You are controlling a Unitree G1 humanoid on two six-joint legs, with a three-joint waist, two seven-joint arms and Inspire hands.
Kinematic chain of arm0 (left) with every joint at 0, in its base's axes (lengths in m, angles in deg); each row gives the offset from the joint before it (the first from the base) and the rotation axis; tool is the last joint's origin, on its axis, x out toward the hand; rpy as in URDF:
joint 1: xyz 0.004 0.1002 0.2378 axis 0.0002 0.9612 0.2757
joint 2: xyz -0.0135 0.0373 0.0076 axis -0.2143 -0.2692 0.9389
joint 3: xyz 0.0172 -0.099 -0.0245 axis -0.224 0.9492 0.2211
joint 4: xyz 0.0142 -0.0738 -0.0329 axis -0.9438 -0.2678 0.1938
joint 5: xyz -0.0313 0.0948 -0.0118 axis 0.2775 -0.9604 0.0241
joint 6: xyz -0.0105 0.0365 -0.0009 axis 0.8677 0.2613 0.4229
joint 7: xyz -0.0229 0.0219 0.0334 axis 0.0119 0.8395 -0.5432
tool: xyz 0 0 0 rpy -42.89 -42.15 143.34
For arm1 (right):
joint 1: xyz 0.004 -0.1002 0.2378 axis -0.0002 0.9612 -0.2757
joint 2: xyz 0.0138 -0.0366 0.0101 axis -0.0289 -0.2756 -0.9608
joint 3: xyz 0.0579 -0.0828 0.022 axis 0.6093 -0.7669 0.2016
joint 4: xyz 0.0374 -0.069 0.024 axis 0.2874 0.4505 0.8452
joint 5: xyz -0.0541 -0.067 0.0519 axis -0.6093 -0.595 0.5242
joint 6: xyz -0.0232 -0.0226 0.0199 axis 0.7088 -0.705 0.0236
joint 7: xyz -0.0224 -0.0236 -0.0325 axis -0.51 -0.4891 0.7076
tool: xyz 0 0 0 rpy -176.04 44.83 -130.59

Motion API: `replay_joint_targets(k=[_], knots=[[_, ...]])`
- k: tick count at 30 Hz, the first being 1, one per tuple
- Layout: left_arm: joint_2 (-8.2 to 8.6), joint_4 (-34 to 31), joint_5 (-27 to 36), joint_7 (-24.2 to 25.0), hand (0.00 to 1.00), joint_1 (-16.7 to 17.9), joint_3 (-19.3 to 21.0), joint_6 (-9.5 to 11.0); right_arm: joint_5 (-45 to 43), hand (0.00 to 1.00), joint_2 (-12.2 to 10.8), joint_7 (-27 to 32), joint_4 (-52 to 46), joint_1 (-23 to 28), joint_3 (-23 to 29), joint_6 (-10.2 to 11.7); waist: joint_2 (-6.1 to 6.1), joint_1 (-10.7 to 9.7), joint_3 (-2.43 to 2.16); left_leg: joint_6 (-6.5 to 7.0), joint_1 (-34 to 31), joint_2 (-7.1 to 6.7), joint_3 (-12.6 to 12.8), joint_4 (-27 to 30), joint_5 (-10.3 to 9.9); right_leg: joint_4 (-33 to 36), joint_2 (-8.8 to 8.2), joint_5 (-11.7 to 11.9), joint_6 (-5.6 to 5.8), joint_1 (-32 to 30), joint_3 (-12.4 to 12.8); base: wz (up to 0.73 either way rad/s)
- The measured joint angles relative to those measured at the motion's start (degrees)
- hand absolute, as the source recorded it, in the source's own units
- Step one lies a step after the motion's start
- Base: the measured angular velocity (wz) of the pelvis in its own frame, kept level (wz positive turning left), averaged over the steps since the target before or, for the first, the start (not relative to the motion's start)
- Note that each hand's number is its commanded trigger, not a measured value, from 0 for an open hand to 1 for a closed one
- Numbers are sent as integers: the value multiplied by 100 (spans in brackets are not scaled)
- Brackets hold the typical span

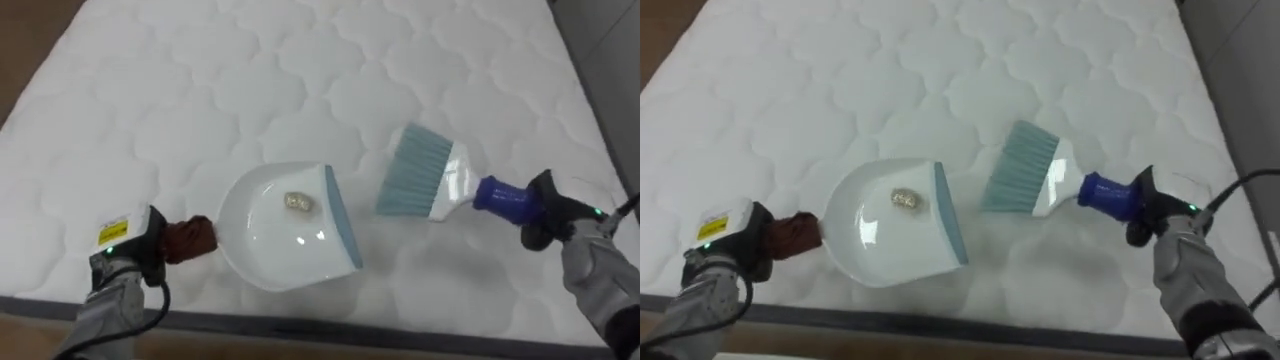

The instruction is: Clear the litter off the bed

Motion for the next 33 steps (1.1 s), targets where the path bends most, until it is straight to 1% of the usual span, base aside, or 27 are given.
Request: replay_joint_targets(k=[1,2,3,4,6,7,9,11,13,15,16,18,19,21,22,23,24,25,26,27,28,29,30,32,33], knots=[[4,-70,35,1,100,58,44,-8,66,0,-1,-1,-22,69,39,-7,-11,1,-15,-7,35,0,-6,-29,11,-37,14,4,2,39,7,5],[6,-204,167,2,100,143,102,-32,178,0,-2,-3,-79,204,131,-3,-18,-43,-24,-13,82,3,-46,-39,25,-77,22,5,2,115,-20,12],[6,-254,300,25,100,178,134,-35,267,0,-4,-3,-139,344,224,7,-14,-98,-26,-19,146,4,-91,-61,29,-135,29,2,8,212,-44,12],[8,-314,378,61,100,208,184,-35,322,0,-7,-4,-203,421,297,8,-14,-105,-26,-22,186,7,-90,-89,31,-148,33,1,9,241,-40,4],[19,-576,520,133,100,378,417,-34,497,0,-9,-4,-469,625,429,11,-10,-164,-26,-27,315,3,-79,-148,40,-166,37,-2,14,326,-26,-7],[27,-616,547,139,100,390,447,-34,511,0,-9,-4,-510,673,459,14,-9,-176,-27,-28,350,4,-80,-157,41,-172,44,-4,17,362,-25,-4],[92,-947,591,143,100,521,559,-28,537,0,-20,17,-584,823,573,20,-4,-206,-27,-29,555,5,-79,-248,40,-264,89,-12,36,567,-18,0],[171,-1174,678,144,100,612,624,-2,626,0,-27,37,-602,886,598,24,6,-243,-32,-28,681,-7,-82,-374,40,-273,88,-32,65,666,-16,2],[193,-1427,819,146,100,775,641,28,695,0,-57,40,-614,923,605,25,13,-295,-33,-28,799,-23,-89,-459,40,-313,89,-51,91,772,-15,0],[196,-1668,872,188,100,925,639,38,767,0,-101,47,-764,1128,627,23,16,-305,-38,-27,865,-31,-84,-501,39,-326,87,-62,108,824,-23,0],[199,-1695,882,201,100,948,639,38,835,0,-124,46,-793,1168,627,20,16,-301,-38,-26,868,-34,-83,-498,40,-320,84,-63,109,822,-20,-3],[204,-1702,923,260,100,987,644,39,1043,0,-295,45,-882,1305,626,16,23,-281,-34,-18,895,-41,-114,-484,44,-209,66,-84,141,804,22,0],[207,-1709,923,293,100,988,643,39,1108,0,-334,44,-881,1324,626,16,26,-287,-33,-17,898,-44,-127,-475,45,-194,57,-91,151,810,44,14],[212,-1870,937,418,100,1009,643,52,1407,0,-412,48,-880,1370,628,15,53,-309,-11,3,900,-87,-264,-461,55,-128,9,-126,206,847,76,29],[211,-1878,948,421,100,1008,644,89,1498,0,-424,54,-880,1378,629,15,71,-317,3,12,914,-95,-312,-459,55,-139,3,-134,218,894,95,48],[210,-1881,957,436,100,1007,645,158,1616,0,-474,120,-884,1438,657,23,100,-359,20,33,921,-103,-451,-459,41,-153,-3,-154,250,991,140,70],[211,-1881,953,449,100,1008,648,205,1726,0,-544,169,-888,1523,724,27,107,-413,21,38,925,-123,-643,-471,36,-167,-11,-180,290,1078,195,79],[213,-1886,953,455,100,1011,649,216,1767,0,-585,183,-887,1560,762,27,109,-444,25,38,924,-142,-752,-481,36,-192,-16,-190,307,1124,244,85],[216,-1898,967,489,100,1026,648,220,1865,0,-660,207,-886,1614,807,26,107,-472,29,35,918,-178,-921,-494,47,-273,-21,-225,363,1209,364,65],[233,-1896,1009,535,100,1034,649,220,2025,0,-701,206,-886,1636,807,30,116,-469,34,29,907,-199,-1003,-487,54,-359,-22,-249,400,1282,429,54],[249,-1897,1046,568,100,1034,663,221,2127,0,-713,200,-886,1639,806,36,138,-449,47,23,897,-204,-1052,-481,58,-392,-21,-254,407,1313,414,39],[283,-1897,1100,616,100,1051,694,226,2329,0,-716,182,-887,1641,805,48,182,-421,34,12,852,-214,-1132,-480,74,-455,-20,-255,408,1340,389,42],[324,-1897,1105,621,100,1082,745,233,2490,0,-718,183,-930,1642,805,56,221,-412,35,-4,796,-263,-1251,-482,106,-461,-22,-262,412,1339,307,44],[340,-1898,1077,621,100,1113,755,238,2650,0,-719,180,-1031,1641,794,56,219,-382,31,-20,701,-292,-1385,-489,189,-453,-49,-325,395,1320,236,45],[406,-1899,1027,620,100,1132,781,239,2774,0,-719,166,-1101,1641,794,69,212,-320,29,-37,663,-291,-1429,-473,219,-451,-48,-353,377,1311,232,37]])
